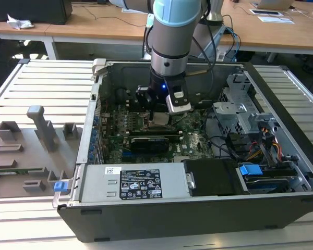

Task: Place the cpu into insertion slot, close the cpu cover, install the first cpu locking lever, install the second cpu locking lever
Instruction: 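Place the cpu into insertion slot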

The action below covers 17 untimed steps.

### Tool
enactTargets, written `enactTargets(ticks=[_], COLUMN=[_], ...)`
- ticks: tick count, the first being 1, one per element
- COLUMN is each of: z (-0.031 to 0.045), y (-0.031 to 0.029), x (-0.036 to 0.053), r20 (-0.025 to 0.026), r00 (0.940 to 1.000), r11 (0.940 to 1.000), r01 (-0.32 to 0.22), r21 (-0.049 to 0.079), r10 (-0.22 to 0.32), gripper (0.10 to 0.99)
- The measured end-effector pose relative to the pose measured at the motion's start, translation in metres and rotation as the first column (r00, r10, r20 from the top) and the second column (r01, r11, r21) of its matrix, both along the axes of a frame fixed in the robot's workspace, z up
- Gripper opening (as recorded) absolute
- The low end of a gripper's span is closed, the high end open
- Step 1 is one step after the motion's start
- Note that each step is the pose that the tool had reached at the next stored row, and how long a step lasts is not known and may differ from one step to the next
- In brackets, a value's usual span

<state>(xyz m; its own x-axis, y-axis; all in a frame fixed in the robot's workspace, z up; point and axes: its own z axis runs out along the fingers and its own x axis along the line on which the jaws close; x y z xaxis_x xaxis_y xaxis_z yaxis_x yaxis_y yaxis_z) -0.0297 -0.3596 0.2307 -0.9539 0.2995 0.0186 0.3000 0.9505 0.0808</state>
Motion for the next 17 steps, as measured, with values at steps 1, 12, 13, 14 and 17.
enactTargets(ticks=[1,12,13,14,17], z=[0.0,-0.0009,-0.0011,-0.0012,-0.0014], y=[0.0,0.0,0.0,0.0,0.0], x=[0.0,0.0,0.0,0.0,0.0], r20=[0.0,0.0008,0.0011,0.0012,0.0016], r00=[0.9998,0.9781,0.9723,0.969,0.9556], r11=[0.9998,0.978,0.9723,0.969,0.9556], r01=[0.02,0.208,0.234,0.247,0.295], r21=[-0.001,-0.007,-0.008,-0.008,-0.01], r10=[-0.02,-0.208,-0.234,-0.247,-0.295], gripper=[0.545,0.545,0.545,0.545,0.545])
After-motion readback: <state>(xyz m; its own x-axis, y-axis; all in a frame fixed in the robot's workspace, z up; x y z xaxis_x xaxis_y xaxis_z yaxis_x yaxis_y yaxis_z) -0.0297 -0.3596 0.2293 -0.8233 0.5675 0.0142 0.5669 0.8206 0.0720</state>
